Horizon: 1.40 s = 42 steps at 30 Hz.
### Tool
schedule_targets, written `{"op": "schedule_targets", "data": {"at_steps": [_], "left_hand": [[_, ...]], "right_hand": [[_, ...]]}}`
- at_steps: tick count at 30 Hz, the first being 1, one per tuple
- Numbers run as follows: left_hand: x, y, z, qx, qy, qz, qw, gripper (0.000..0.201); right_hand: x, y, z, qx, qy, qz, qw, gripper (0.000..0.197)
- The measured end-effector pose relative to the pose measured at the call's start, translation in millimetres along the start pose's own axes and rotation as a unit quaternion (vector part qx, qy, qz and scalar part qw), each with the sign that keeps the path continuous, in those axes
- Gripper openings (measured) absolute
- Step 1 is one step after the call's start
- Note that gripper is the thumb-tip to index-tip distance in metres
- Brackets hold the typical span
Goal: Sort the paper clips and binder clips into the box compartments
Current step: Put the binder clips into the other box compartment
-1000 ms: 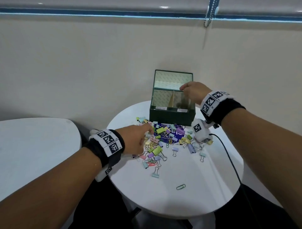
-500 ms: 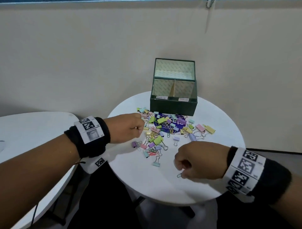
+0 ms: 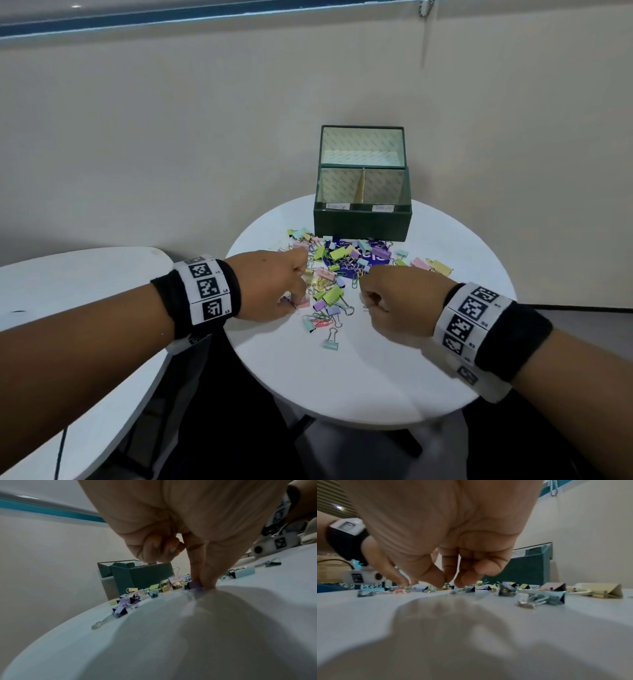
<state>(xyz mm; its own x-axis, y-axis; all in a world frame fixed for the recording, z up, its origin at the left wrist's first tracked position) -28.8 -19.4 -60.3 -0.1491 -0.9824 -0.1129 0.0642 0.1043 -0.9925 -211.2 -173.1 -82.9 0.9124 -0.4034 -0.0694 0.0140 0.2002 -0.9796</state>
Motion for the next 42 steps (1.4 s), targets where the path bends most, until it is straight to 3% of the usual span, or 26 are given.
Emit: {"op": "schedule_targets", "data": {"at_steps": [3, 6, 9, 11, 14, 19, 22, 24, 27, 32, 37, 42], "left_hand": [[0, 2, 0, -0.025, 0.0, -0.013, 1.0, 0.004], [2, -5, 7, -0.158, -0.06, -0.028, 0.985, 0.008], [5, -16, 18, -0.294, -0.123, -0.024, 0.948, 0.017], [5, -24, 24, -0.373, -0.132, -0.034, 0.918, 0.006], [1, -26, 35, -0.47, -0.179, -0.073, 0.861, 0.023], [-4, -17, 53, -0.522, -0.303, -0.164, 0.78, 0.021], [-5, -11, 57, -0.524, -0.335, -0.196, 0.758, 0.023], [-5, -6, 57, -0.561, -0.352, -0.207, 0.72, 0.023], [-3, -2, 50, -0.641, -0.35, -0.191, 0.656, 0.02], [-1, 1, 35, -0.699, -0.309, -0.15, 0.627, 0.002], [6, -4, 17, -0.763, -0.27, -0.153, 0.567, 0.02], [18, -6, -5, -0.795, -0.234, -0.155, 0.537, 0.027]], "right_hand": [[5, 0, -4, 0.009, 0.006, -0.026, 1.0, 0.006], [9, -2, -6, 0.012, 0.013, -0.041, 0.999, 0.006], [11, -3, -8, 0.019, 0.013, -0.052, 0.998, 0.006], [11, -4, -7, 0.025, 0.01, -0.052, 0.998, 0.007], [11, -5, -8, 0.026, 0.008, -0.055, 0.998, 0.007], [11, -4, -9, 0.03, 0.006, -0.054, 0.998, 0.006], [12, -4, -9, 0.028, 0.003, -0.052, 0.998, 0.008], [12, -3, -9, 0.027, 0.003, -0.048, 0.998, 0.01], [12, -2, -9, 0.025, 0.01, -0.04, 0.999, 0.012], [12, -3, -8, 0.041, 0.006, -0.031, 0.999, 0.012], [9, -8, -5, 0.067, -0.008, -0.032, 0.997, 0.023], [10, -7, -6, 0.07, -0.022, -0.029, 0.997, 0.016]]}}
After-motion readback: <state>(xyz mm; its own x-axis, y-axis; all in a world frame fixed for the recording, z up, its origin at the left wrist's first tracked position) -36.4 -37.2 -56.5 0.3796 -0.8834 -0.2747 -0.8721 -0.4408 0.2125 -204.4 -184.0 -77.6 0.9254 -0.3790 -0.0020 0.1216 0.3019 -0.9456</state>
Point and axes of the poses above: each hand's wrist, its own x-axis towards the middle knuckle, its own y-axis out of the palm, z = x × y, the point moved 2 cm from there along x, towards the middle knuckle, and after that the axes turned 9 degrees about y, right-handed, at the moved point
